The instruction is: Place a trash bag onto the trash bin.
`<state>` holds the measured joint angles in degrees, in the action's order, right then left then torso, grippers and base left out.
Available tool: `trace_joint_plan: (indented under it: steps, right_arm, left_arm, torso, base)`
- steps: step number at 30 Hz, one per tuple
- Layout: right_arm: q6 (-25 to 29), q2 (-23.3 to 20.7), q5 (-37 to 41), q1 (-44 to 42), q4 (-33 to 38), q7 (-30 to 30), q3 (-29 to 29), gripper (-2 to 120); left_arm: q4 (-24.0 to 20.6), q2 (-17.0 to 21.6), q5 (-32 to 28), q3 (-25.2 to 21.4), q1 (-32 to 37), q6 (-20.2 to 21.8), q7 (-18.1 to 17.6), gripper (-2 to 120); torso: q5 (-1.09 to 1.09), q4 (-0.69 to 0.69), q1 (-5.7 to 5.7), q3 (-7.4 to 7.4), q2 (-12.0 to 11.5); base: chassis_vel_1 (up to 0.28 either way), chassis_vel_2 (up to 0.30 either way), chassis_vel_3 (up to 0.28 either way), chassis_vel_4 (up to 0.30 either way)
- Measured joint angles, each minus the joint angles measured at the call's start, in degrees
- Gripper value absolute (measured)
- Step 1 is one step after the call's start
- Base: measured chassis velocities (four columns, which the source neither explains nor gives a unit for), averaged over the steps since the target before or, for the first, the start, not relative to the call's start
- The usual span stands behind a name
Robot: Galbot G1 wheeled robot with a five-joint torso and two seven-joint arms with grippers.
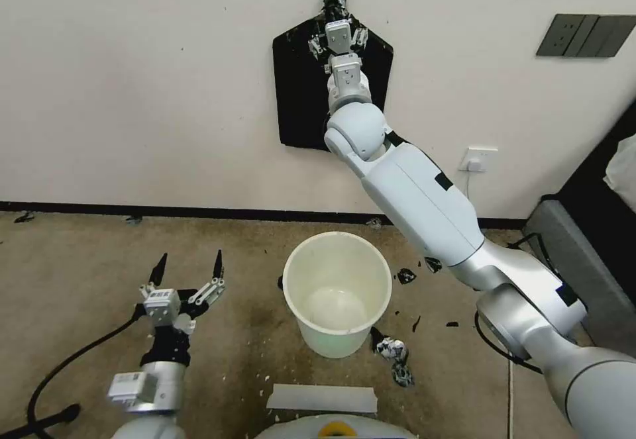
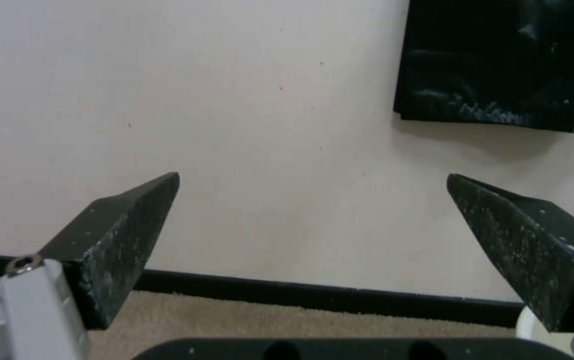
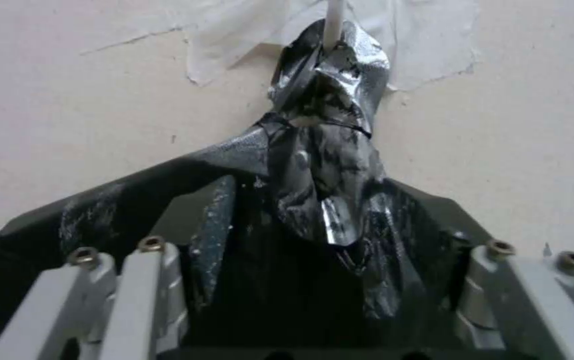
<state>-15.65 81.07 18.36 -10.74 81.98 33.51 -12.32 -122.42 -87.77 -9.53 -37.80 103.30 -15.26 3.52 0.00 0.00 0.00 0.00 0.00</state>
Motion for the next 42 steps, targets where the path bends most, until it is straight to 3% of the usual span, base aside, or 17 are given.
trace_joint_plan:
  steps: [5,19,26,29,42]
  right_arm:
    - [-0.08,0.74,0.0,0.55,-1.38,0.3,-0.01,43]
    - [-0.05,1.19,-0.12,1.67,-3.28,0.35,-0.2,35]
    - [-0.06,0.86,-0.13,1.86,-3.46,0.46,-0.25,15]
    - [-0.06,0.8,-0.12,1.86,-3.48,0.47,-0.27,0]
    - [-0.06,0.71,-0.16,1.87,-3.33,0.79,-0.41,0]
  left_arm:
    - [0.57,-0.22,0.0,0.42,0.24,-0.21,0.0,100]
    - [1.24,-0.34,0.0,0.36,0.9,-1.3,0.02,100]
    - [1.25,-0.37,0.0,0.4,0.93,-1.34,0.04,100]
    - [1.26,-0.38,0.01,0.43,0.9,-1.34,0.04,100]
    - [1.21,-0.44,0.02,0.35,0.95,-1.35,0.06,100]
  torso:
    - [0.0,0.0,0.0,0.0,0.0]
    - [0.0,0.0,0.0,0.0,0.0]
    - [0.0,0.0,0.0,0.0,0.0]
    - [0.0,0.0,0.0,0.0,0.0]
    - [0.0,0.0,0.0,0.0,0.0]
  base:
    - [0.0,0.0,0.0,0.0]
    - [0.0,0.0,0.0,0.0]
    - [0.0,0.0,0.0,0.0]
    - [0.0,0.0,0.0,0.0]
    - [0.0,0.0,0.0,0.0]
